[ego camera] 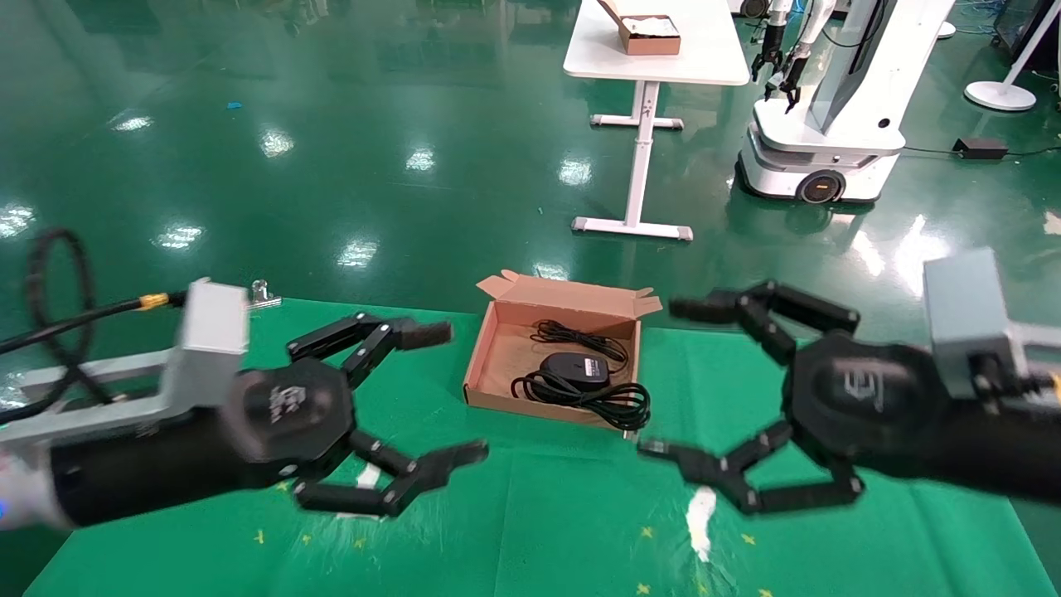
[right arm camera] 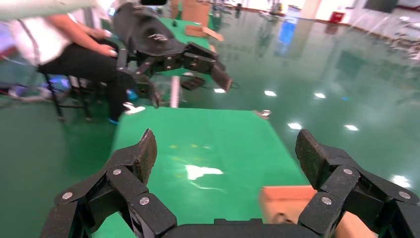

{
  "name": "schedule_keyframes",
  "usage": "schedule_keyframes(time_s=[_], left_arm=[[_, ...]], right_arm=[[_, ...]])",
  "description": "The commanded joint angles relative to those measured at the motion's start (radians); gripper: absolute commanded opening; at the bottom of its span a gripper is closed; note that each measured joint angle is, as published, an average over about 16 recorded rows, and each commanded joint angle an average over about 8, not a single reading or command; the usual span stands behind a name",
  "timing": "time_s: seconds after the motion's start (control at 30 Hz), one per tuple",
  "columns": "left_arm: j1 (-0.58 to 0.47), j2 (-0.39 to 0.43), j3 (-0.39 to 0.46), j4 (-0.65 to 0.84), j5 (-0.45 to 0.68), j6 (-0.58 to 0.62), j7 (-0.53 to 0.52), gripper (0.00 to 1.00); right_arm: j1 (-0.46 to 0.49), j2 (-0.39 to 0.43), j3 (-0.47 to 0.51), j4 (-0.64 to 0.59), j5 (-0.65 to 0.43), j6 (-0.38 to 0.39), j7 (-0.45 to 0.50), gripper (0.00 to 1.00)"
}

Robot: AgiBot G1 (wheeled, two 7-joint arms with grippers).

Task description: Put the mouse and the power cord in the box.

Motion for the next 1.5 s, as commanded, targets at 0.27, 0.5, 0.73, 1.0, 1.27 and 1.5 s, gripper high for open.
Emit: schedule_keyframes(time_s=[0.27,0.5,0.73,1.0,1.27,1.5], left_arm=[[0.091,-0.114,-0.064,-0.137,-0.096,0.081,-0.089,1.00],[0.145,-0.181,-0.102,-0.219,-0.154,0.129,-0.139,1.00],[0.155,-0.193,-0.109,-0.234,-0.166,0.138,-0.145,1.00],[0.146,-0.181,-0.103,-0.219,-0.155,0.129,-0.139,1.00],[0.141,-0.176,-0.099,-0.212,-0.150,0.125,-0.136,1.00],[0.139,-0.173,-0.098,-0.208,-0.147,0.122,-0.135,1.00]], right_arm=[[-0.129,0.050,0.042,0.160,0.082,-0.034,0.126,1.00],[-0.171,0.065,0.055,0.213,0.108,-0.046,0.160,1.00],[-0.175,0.067,0.057,0.217,0.112,-0.047,0.161,1.00],[-0.169,0.065,0.055,0.209,0.108,-0.045,0.160,1.00],[-0.166,0.064,0.054,0.206,0.106,-0.045,0.159,1.00],[-0.165,0.064,0.054,0.204,0.105,-0.044,0.159,1.00]])
